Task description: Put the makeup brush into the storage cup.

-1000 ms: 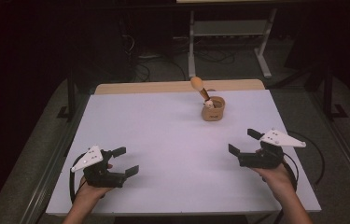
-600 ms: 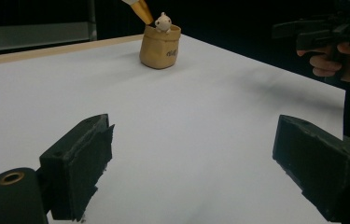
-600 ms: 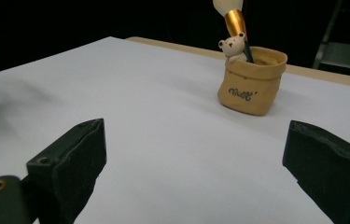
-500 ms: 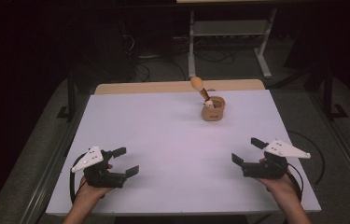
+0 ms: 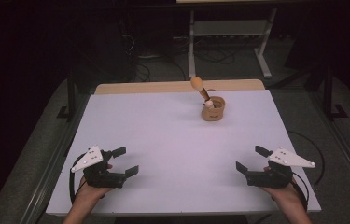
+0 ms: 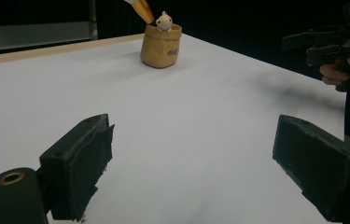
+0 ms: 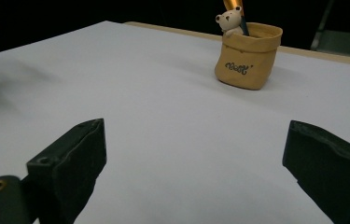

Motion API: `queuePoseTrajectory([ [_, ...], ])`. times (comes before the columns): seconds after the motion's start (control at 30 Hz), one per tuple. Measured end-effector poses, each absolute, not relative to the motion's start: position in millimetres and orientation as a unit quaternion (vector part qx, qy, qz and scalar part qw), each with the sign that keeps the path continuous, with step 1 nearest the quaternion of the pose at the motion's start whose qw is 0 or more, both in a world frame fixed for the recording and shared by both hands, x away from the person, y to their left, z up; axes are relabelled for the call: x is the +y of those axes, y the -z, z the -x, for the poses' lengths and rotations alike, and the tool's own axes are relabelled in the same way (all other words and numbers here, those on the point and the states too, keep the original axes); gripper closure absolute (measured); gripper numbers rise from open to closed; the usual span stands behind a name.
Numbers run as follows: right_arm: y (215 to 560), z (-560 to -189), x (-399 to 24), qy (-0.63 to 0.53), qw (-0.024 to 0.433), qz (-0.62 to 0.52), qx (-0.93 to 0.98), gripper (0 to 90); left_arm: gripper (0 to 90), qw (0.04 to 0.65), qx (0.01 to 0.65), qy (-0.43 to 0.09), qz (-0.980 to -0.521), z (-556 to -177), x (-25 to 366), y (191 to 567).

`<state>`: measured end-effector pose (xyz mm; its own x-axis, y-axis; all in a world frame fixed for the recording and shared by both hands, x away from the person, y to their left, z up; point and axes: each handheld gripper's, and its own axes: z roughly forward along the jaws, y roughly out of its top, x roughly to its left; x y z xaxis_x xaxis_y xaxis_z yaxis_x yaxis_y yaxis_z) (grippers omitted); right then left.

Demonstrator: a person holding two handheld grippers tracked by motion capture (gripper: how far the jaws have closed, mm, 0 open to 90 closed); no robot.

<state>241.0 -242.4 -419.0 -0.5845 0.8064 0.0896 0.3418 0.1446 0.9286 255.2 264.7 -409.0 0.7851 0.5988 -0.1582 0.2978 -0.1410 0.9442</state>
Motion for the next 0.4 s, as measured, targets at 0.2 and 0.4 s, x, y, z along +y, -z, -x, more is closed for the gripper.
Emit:
queuePoseTrajectory([
  [0.2, 421.5, -242.2, -240.1, -0.512, 0.224, -0.392, 0.73, 5.4, 11.2, 0.581, 0.3, -0.128, -0.746, -255.5, 263.8, 409.9],
  [0.4, 422.0, -242.9, -239.4, -0.51, 0.227, -0.39, 0.732, 5.4, 11.5, 0.58, 0.299, -0.126, -0.747, -255.8, 261.9, 410.4],
])
